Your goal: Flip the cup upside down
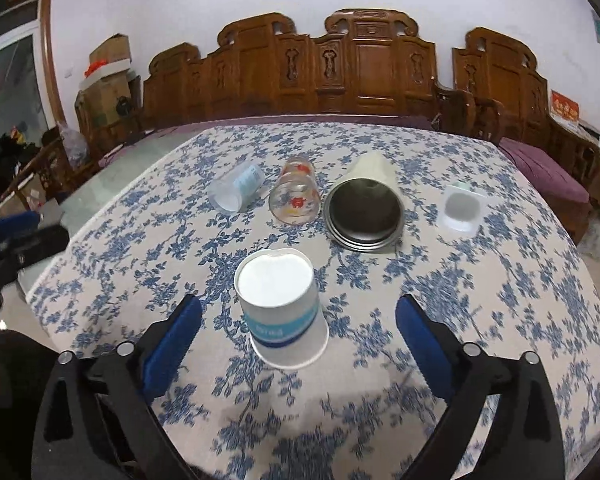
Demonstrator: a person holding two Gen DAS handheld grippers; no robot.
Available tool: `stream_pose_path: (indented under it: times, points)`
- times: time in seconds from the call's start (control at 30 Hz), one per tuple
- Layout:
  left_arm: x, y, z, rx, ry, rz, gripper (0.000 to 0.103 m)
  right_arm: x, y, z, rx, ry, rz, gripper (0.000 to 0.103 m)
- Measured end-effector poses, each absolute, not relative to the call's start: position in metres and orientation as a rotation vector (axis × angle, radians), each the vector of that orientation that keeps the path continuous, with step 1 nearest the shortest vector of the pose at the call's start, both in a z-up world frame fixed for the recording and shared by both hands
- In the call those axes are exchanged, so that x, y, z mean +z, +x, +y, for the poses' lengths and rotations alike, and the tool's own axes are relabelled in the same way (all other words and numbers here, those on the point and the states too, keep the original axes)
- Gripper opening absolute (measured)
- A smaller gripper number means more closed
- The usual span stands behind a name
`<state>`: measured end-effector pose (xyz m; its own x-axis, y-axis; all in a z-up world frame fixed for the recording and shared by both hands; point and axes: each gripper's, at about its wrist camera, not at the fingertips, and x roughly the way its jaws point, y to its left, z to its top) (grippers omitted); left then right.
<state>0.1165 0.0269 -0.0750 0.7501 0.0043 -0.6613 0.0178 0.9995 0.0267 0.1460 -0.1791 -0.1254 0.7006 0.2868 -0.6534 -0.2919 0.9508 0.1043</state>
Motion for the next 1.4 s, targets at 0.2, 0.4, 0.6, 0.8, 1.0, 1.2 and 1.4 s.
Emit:
stream_pose_path:
  times: [0.2,0.4,0.6,0.8,1.0,1.2,1.4]
  points:
    - [-0.064,0.095,0.016,-0.023,0.038,0.724,0.095,-0.101,0.120,-0.199,0.296,0.029,0.702,0.100]
    - [-0.041,0.066,0.006,-0.018,0.041,0.658,0.095,-0.056,0.073,-0.215,0.276,0.030,0.553,0.100]
    - [-0.019,0.037,0.002,-0.012,0.024,0.564,0.095,-0.025,0.040,-0.220,0.262,0.032,0.451,0.100]
    - [-0.006,0.027,0.002,0.003,0.018,0.514,0.095,-0.015,0.030,-0.219,0.262,0.028,0.424,0.100]
    - [-0.003,0.025,0.003,0.006,0.012,0.501,0.095,-0.015,0.030,-0.220,0.251,0.031,0.427,0.100]
    - [-0.003,0.024,0.004,0.007,0.009,0.496,0.095,-0.017,0.030,-0.219,0.244,0.031,0.428,0.100]
    - [-0.002,0.023,0.003,0.003,0.008,0.492,0.095,-0.020,0.030,-0.220,0.232,0.036,0.431,0.100]
